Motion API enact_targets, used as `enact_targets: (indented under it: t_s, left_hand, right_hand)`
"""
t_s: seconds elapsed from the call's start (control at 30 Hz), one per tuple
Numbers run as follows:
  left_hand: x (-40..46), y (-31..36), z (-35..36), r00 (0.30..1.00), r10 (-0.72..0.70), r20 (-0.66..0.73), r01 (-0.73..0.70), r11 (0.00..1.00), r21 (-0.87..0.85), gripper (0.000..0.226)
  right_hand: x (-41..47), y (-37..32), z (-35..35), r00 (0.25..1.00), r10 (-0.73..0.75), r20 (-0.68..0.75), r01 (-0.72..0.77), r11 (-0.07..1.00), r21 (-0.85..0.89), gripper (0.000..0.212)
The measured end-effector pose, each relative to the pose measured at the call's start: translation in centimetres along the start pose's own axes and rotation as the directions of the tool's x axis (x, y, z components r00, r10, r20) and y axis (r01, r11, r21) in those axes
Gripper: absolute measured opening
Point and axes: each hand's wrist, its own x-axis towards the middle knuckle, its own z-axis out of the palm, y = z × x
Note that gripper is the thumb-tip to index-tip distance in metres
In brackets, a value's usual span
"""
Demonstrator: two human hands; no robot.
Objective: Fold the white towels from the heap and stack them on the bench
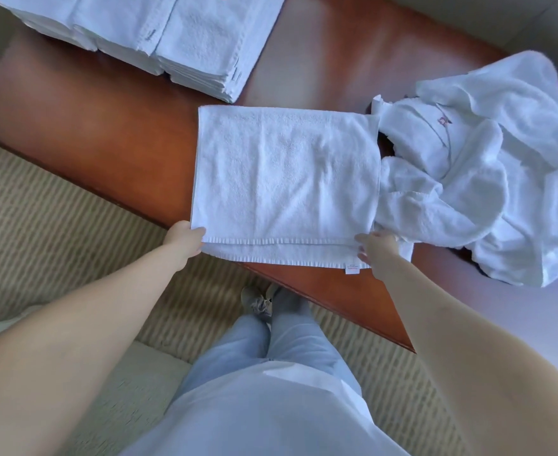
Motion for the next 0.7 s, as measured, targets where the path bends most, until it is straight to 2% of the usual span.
enact_targets:
  t_s: [0.1, 0.2, 0.27, 0.37, 0.43, 0.47, 0.53, 0.6, 0.67, 0.7]
  left_hand:
    - [-0.1, -0.2, -0.4, 1.0, 0.02, -0.008, -0.021, 0.999, -0.025, 0.012]
    - [-0.6, 0.6, -1.2, 0.999, 0.051, 0.0, -0.051, 0.996, -0.073, 0.014]
    - [-1.1, 1.4, -1.7, 0.997, 0.073, 0.011, -0.071, 0.989, -0.131, 0.017]
    - [-2.1, 2.8, -3.0, 0.996, 0.092, 0.014, -0.085, 0.96, -0.266, 0.011]
    - [-2.8, 3.2, -4.0, 0.995, 0.102, 0.001, -0.093, 0.905, -0.414, 0.003]
    - [-3.2, 3.0, -4.4, 0.993, 0.115, -0.012, -0.108, 0.881, -0.46, 0.009]
    - [-3.7, 1.7, -4.7, 0.992, 0.126, 0.001, -0.113, 0.888, -0.446, 0.013]
    - [-3.6, -0.6, -4.3, 0.992, 0.12, 0.043, -0.096, 0.928, -0.36, 0.005]
    - [-2.6, -2.9, -3.8, 0.994, 0.093, 0.057, -0.077, 0.968, -0.24, 0.006]
    - [-1.8, -3.7, -3.5, 0.995, 0.081, 0.051, -0.069, 0.977, -0.201, 0.006]
  right_hand:
    - [-0.6, -0.3, 0.0, 0.999, -0.051, -0.005, 0.051, 0.992, 0.117, 0.015]
    - [-1.8, -1.0, -0.4, 0.989, -0.147, -0.02, 0.148, 0.983, 0.106, 0.024]
    - [-3.0, -1.7, -0.8, 0.982, -0.189, -0.01, 0.189, 0.978, 0.091, 0.02]
    - [-5.4, -3.0, -1.5, 0.969, -0.248, 0.002, 0.242, 0.946, 0.217, 0.007]
    - [-7.3, -3.1, -2.1, 0.953, -0.298, -0.054, 0.299, 0.894, 0.334, 0.007]
    - [-8.2, -2.7, -2.4, 0.946, -0.311, -0.085, 0.321, 0.875, 0.363, 0.007]
    - [-9.1, -0.9, -2.6, 0.941, -0.317, -0.116, 0.337, 0.89, 0.306, 0.012]
    - [-8.8, 1.4, -2.4, 0.943, -0.316, -0.105, 0.329, 0.934, 0.141, 0.011]
    - [-7.5, 3.3, -1.8, 0.948, -0.301, -0.098, 0.301, 0.953, -0.023, 0.001]
    - [-6.6, 3.9, -1.4, 0.952, -0.289, -0.106, 0.283, 0.957, -0.068, 0.005]
